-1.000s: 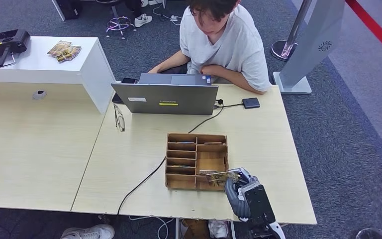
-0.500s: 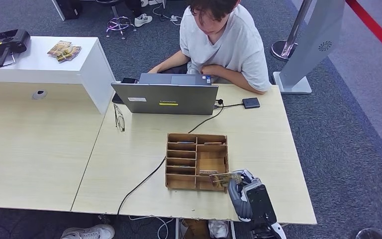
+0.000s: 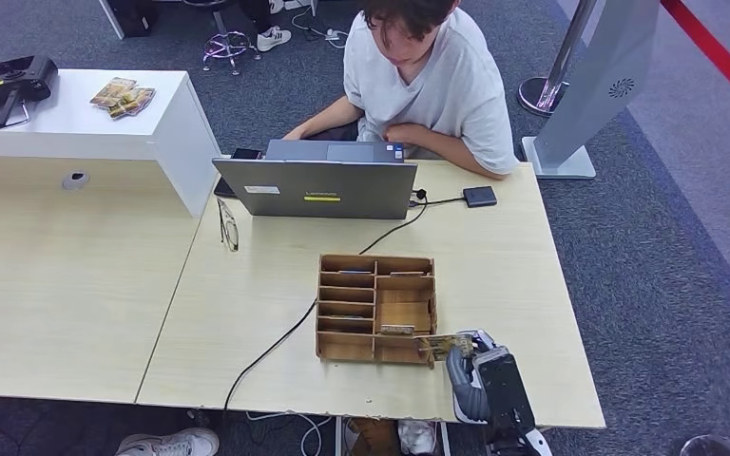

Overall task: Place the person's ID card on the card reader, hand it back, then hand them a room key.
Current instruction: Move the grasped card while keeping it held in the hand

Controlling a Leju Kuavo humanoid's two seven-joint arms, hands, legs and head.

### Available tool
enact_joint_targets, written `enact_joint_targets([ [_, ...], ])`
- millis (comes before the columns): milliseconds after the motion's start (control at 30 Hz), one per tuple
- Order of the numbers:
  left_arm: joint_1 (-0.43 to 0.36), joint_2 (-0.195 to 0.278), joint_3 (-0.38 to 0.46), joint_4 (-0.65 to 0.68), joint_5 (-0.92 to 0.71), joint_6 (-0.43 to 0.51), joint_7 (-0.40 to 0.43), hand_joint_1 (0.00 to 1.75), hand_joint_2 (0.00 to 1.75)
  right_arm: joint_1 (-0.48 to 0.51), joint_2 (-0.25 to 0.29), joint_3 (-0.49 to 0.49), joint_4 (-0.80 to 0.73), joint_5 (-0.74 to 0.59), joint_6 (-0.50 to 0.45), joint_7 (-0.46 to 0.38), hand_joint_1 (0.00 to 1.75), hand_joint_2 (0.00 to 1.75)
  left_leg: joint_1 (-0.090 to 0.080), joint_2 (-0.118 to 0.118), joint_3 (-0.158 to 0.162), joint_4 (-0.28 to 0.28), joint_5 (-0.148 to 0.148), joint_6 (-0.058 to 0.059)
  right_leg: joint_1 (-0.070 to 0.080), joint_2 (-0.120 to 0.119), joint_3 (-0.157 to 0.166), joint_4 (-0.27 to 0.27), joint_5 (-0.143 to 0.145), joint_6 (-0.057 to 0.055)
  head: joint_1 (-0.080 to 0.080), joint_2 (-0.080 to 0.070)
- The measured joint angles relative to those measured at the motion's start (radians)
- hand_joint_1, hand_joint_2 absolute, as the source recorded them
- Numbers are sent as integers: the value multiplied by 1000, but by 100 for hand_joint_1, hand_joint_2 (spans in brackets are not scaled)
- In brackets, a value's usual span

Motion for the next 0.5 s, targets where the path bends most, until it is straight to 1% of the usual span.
enact_joint_targets([
  [500,0,0,0,0,7,0,0,0,0,18,0,-33,3,35,-24,29,175,175,0,0,0,0,0,0,0,0,0,0,0,0,0,0],
])
